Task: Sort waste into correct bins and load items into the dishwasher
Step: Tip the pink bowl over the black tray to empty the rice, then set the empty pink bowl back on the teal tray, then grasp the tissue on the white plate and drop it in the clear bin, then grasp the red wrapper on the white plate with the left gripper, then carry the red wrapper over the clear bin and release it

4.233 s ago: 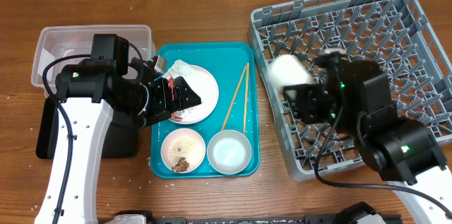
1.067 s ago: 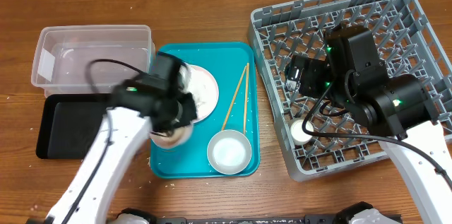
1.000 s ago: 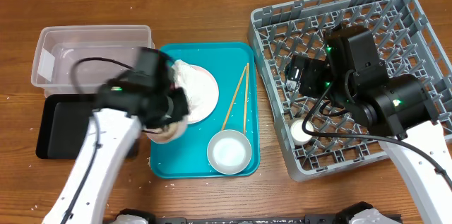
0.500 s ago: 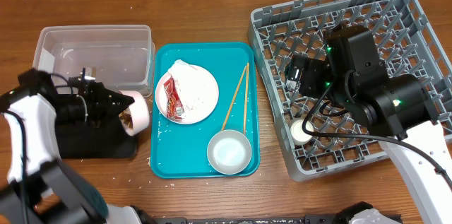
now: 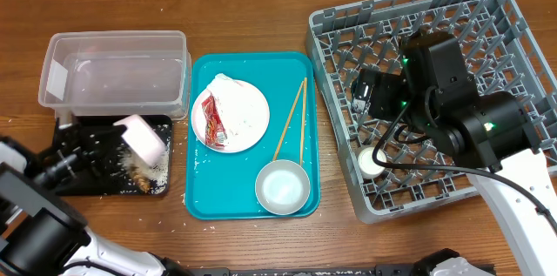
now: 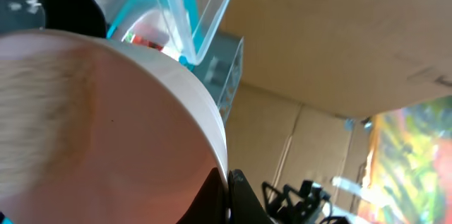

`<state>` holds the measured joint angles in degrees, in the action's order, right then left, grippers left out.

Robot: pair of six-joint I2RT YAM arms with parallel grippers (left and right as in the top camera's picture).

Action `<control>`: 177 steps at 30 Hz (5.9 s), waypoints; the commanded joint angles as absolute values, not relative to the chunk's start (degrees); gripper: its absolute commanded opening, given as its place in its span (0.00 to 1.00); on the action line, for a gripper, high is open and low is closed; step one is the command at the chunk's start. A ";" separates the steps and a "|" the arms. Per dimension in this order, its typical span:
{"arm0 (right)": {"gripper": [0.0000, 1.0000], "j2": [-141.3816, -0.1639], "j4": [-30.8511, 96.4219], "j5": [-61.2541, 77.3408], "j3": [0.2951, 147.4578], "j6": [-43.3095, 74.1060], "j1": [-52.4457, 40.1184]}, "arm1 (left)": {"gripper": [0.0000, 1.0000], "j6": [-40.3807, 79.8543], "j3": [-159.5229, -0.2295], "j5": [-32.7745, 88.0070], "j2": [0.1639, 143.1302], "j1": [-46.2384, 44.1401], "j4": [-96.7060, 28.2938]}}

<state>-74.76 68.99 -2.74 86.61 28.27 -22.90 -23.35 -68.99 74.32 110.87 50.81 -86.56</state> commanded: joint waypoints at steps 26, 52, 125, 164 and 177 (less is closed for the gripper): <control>1.00 -74.83 67.92 -1.17 86.48 28.34 -22.74 | 0.04 -40.14 -69.56 66.76 102.30 44.93 -95.13; 1.00 -74.83 67.85 -1.15 86.48 28.32 -22.76 | 0.04 44.62 -69.58 -0.54 85.71 -34.20 -62.61; 1.00 -77.19 69.43 1.41 86.46 28.29 -22.81 | 0.52 27.94 -96.23 4.12 102.80 -4.75 -66.06; 1.00 -77.19 70.35 1.41 86.41 28.32 -22.81 | 0.04 31.35 -99.81 -11.42 103.94 -10.00 -70.63; 1.00 -77.19 71.22 1.41 86.21 28.29 -22.81 | 0.43 30.94 -102.17 -0.56 106.78 2.44 -70.91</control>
